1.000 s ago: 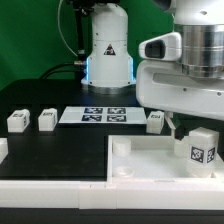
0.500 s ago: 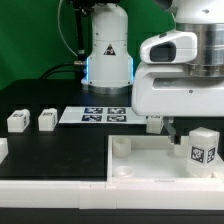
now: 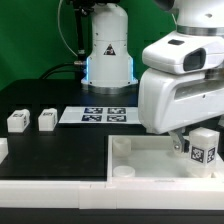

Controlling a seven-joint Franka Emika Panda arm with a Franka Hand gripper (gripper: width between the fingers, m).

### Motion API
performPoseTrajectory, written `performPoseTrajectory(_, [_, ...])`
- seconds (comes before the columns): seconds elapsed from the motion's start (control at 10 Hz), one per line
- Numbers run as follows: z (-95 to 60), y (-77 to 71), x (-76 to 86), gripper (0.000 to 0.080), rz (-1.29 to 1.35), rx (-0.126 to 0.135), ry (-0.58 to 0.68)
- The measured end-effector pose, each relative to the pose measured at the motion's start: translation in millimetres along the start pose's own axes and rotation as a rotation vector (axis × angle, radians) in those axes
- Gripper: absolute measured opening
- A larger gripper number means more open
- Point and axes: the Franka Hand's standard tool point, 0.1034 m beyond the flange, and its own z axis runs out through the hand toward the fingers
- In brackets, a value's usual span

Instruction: Assemble one leg

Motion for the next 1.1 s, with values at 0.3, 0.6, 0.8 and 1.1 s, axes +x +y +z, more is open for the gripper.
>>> performPoseTrajectory(0.3, [0.9, -2.0, 0.2, 0.0544, 0.039, 0.000, -0.001])
performPoseTrajectory(0.6, [1.1, -0.4, -0.5, 0.0291, 0.042, 0.000, -0.001])
performPoseTrajectory(0.8, [1.1, -0.3, -0.6, 0.0291, 0.075, 0.000, -0.001])
performPoseTrajectory(1.1, [1.8, -4.0, -1.8, 0.0291, 0.486, -0.005, 0.027])
